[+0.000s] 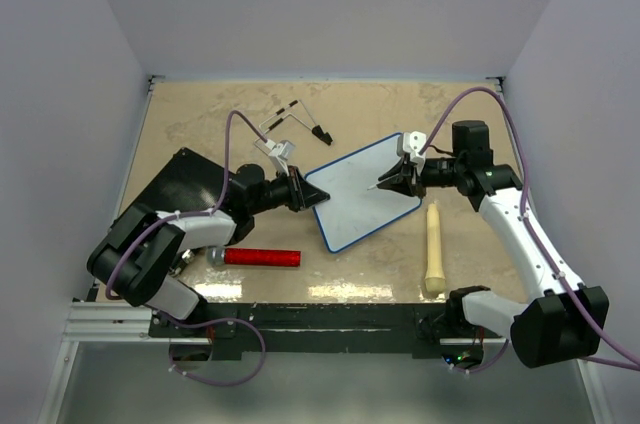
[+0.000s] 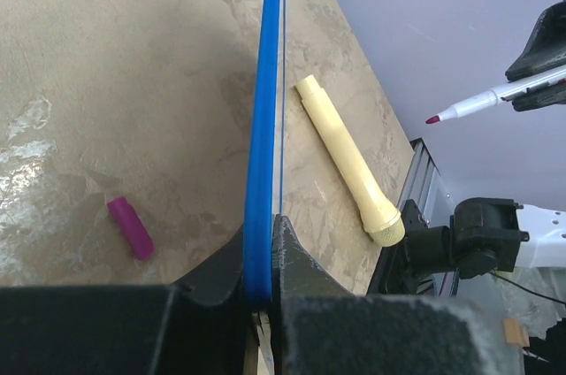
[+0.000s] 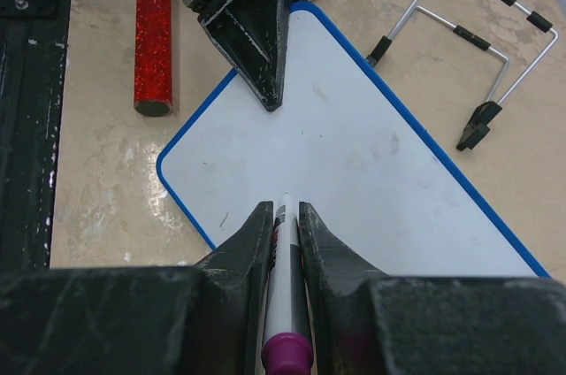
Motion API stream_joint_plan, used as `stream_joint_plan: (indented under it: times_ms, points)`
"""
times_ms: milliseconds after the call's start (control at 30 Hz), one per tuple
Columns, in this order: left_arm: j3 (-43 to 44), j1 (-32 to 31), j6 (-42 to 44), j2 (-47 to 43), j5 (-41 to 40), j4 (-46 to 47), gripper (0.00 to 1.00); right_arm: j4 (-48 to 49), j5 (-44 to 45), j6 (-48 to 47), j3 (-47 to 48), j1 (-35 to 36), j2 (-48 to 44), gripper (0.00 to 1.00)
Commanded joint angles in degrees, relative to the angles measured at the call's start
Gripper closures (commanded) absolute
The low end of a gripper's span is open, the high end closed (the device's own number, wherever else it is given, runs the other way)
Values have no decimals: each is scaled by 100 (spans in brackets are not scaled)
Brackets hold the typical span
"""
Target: Write a sentence on the whiteboard
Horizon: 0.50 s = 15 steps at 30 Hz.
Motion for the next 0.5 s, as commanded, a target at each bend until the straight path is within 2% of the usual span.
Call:
stream_joint_plan:
  times_ms: [0,467]
  points:
    - [-24,-58,211,-243,-89,143,100,50,-53,-41,-6,17,5,100]
    - [-42,-172,149,-103,-45,267,100,-310,-176,-453,73,9,110,100]
